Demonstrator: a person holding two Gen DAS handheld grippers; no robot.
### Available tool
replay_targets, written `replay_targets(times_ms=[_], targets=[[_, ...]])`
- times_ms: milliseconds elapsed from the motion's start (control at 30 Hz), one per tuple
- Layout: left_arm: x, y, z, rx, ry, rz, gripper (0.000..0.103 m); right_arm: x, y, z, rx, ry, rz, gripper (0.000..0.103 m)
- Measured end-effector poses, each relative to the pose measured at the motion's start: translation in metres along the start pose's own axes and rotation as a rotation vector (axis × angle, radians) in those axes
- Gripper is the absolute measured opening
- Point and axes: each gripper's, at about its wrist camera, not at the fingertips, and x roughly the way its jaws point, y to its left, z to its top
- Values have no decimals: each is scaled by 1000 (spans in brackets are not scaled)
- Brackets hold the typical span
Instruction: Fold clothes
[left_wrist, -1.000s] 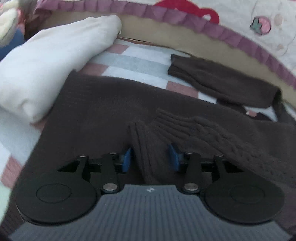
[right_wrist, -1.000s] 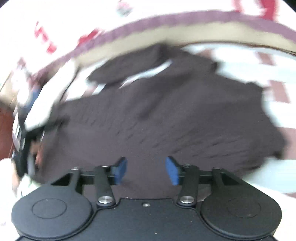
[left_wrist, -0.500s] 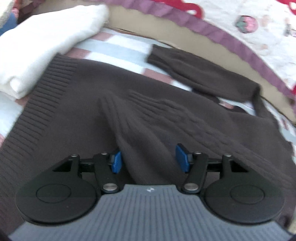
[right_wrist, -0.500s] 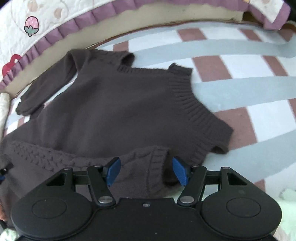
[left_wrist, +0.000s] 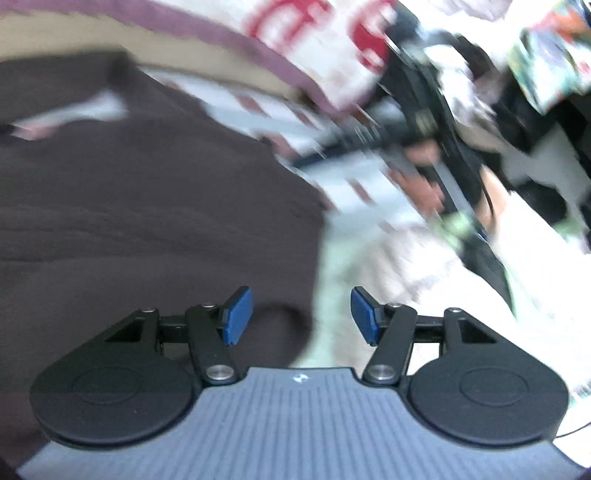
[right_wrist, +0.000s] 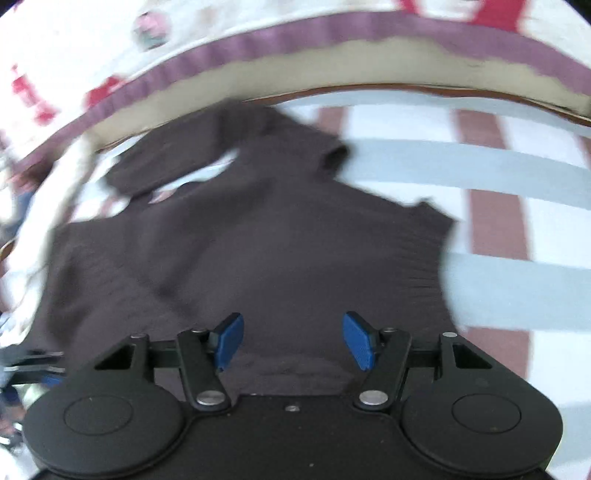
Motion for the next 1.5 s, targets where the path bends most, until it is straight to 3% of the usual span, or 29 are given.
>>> replay_targets(times_ms=[133, 267, 433, 467, 500, 533, 600, 633, 700, 767, 833, 867, 933, 1067, 1167, 1233, 1267, 1300, 1400, 1500], targets=[[48, -11, -3, 85, 105, -30, 56, 27, -10, 0, -59, 197, 68, 66], [72, -17, -4, 89, 118, -29, 56, 47, -39, -13, 84, 262, 121, 68], [77, -12, -4, 64, 87, -1, 56, 44, -56, -27, 188, 259, 257, 69], [77, -10, -4, 44, 77, -28, 55, 43, -57, -28, 193, 262, 293, 68], [77, -10, -4, 40, 65, -56, 49, 42, -57, -28, 194, 250, 283, 68], [76, -10, -4, 39, 54, -79, 35, 41, -56, -28, 196, 238, 272, 68], [79, -16, -3, 85, 53, -67, 33, 41, -56, -25, 194, 222, 289, 69], [80, -19, -2, 106, 53, -60, 33, 43, -56, -23, 193, 221, 311, 66], [83, -19, -3, 103, 69, -42, 30, 50, -53, -24, 201, 250, 370, 31], [79, -22, -5, 113, 63, -55, 29, 50, -46, -26, 176, 284, 386, 18], [75, -31, -6, 174, 56, -58, 26, 38, -43, -29, 131, 315, 399, 15], [72, -36, -7, 208, 53, -62, 26, 31, -42, -30, 100, 328, 393, 14], [71, -48, -10, 278, 65, -60, 26, 19, -37, -32, 6, 343, 274, 11], [89, -67, -29, 444, 180, 38, 26, 20, -17, -44, -119, 383, 103, 10], [91, -65, -38, 450, 209, 77, 27, 28, 2, -46, -199, 394, -5, 14], [79, -64, -38, 430, 209, 58, 30, 32, 14, -46, -250, 397, -77, 25], [72, -64, -38, 424, 205, 40, 32, 29, 21, -47, -287, 391, -128, 39], [62, -63, -38, 409, 204, 11, 35, 26, 27, -47, -328, 379, -186, 46], [35, -51, -45, 342, 149, -46, 39, -11, 64, -53, -473, 188, -346, 46], [14, -30, -58, 218, 101, -39, 42, -52, 90, -55, -464, 12, -194, 46]])
